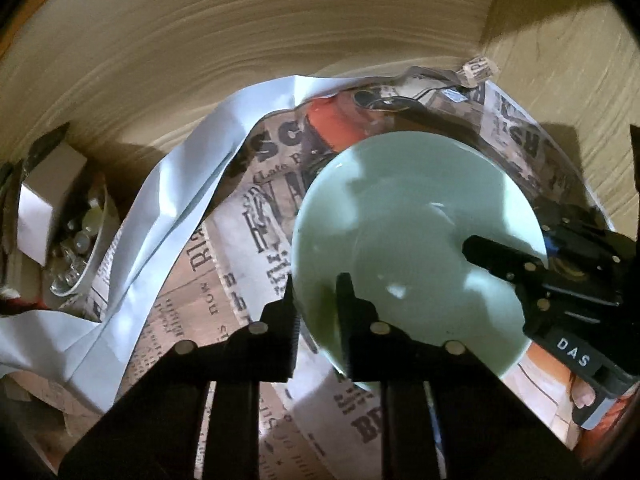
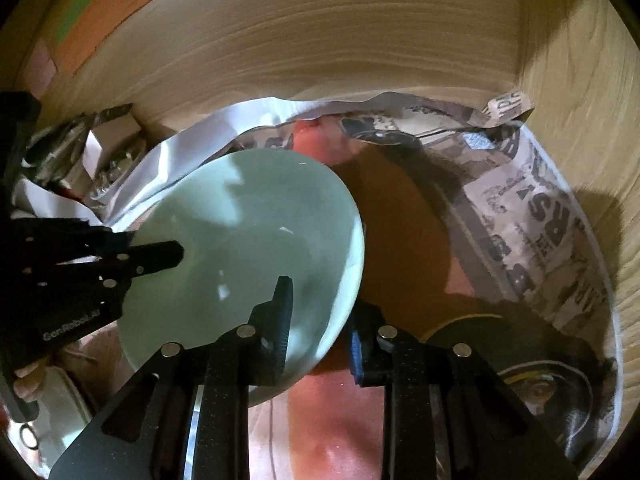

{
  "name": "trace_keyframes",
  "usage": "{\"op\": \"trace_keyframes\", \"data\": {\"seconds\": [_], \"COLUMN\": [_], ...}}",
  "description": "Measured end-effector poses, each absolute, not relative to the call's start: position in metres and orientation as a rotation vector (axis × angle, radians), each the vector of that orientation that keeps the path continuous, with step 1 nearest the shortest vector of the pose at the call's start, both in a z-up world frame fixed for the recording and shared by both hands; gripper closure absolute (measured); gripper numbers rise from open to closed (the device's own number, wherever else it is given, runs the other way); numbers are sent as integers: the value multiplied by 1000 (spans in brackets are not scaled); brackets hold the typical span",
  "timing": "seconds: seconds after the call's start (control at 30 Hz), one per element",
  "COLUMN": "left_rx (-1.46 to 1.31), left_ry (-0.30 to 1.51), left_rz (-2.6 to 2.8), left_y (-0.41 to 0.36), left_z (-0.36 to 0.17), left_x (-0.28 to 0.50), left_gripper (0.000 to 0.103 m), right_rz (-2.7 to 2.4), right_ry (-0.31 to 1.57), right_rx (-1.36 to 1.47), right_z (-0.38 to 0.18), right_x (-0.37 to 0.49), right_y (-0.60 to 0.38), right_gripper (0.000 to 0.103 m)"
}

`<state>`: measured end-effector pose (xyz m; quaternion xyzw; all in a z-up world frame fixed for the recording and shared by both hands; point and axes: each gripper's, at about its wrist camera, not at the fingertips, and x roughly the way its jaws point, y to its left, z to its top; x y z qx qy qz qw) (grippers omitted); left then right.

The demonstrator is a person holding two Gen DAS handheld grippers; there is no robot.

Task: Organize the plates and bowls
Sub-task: 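Close both grippers on the mint-green bowl rim, then lift the mint-green bowl and carry it toward the bowl stack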

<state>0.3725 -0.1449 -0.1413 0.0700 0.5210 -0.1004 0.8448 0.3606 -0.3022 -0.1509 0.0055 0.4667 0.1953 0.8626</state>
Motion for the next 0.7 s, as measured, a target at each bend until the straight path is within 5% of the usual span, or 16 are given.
{"op": "trace_keyframes", "data": {"seconds": [0.7], "left_rx": [72], "left_ry": [1020], "left_rz": [-203], "left_y": [-115], "left_z": [-101], "left_x": [335], "left_gripper": [87], "right_rz": [426], "right_ry": [863], "right_rx": [36], "right_z": [-100], "right_x": [321], "right_y": [-283], "right_gripper": [84]}}
